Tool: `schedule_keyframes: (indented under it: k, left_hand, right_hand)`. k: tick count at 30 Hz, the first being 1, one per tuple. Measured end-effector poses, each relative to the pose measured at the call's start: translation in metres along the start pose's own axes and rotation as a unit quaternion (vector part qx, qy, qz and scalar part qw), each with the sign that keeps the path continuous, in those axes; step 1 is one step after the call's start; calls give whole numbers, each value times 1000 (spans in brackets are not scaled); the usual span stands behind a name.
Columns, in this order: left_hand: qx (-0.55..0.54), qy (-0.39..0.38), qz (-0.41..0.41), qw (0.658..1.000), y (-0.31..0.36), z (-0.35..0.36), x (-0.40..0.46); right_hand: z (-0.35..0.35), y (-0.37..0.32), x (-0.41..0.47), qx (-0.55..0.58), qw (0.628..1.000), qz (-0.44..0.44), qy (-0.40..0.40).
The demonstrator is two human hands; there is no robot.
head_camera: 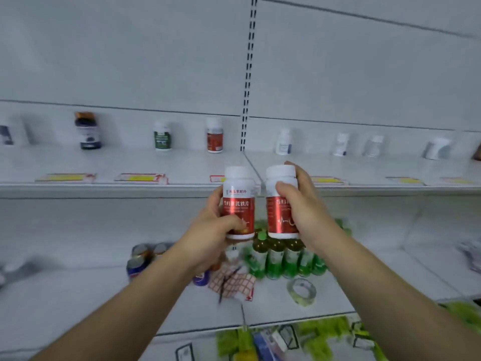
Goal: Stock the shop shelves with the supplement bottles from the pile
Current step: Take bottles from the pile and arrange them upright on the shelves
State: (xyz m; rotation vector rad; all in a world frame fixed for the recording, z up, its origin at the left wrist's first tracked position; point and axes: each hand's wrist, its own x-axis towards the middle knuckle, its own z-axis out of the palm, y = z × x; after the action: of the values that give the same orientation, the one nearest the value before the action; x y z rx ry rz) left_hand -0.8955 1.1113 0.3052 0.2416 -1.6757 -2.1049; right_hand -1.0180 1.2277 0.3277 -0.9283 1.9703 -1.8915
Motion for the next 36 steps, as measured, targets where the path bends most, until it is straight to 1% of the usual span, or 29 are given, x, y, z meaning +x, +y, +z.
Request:
schedule_keyframes:
  k: [4, 7, 11, 15, 17, 20, 24, 26, 31, 36]
  left_hand:
    - [4, 95, 17, 995, 17, -15, -22]
    - [29, 128, 31, 991, 36, -22, -27]
    - [67, 157, 64, 983, 62, -28, -4]
    - [151, 159, 84, 972, 81, -36, 43]
    - [183, 143, 69, 970, 81, -44, 71]
    - [243, 139, 38, 959, 77, -55, 114]
    - [307, 138, 7, 942, 72, -71, 162]
    - [321, 141, -12, 937, 67, -80, 179]
    - [377, 161, -10, 912, 57, -92, 216]
    - [404, 188, -6, 895, 49, -91, 248]
  right_hand:
    - [24, -14, 12, 40, 995, -34, -88]
    - [37, -24, 20, 72, 988, -56, -127]
    - [44, -36, 52, 108, 982, -72, -138]
    - [49, -39, 108, 106, 987, -84, -84]
    - [50, -36, 137, 84, 991, -81, -69]
    - [50, -28, 177, 21, 995, -76, -59]
    - [51, -4, 219, -55, 995, -61, -64]
    - [50, 7, 235, -88, 992, -61, -67]
    - [48, 18, 283, -178, 977, -73, -90]
    - [53, 28, 326, -233, 963, -78, -108]
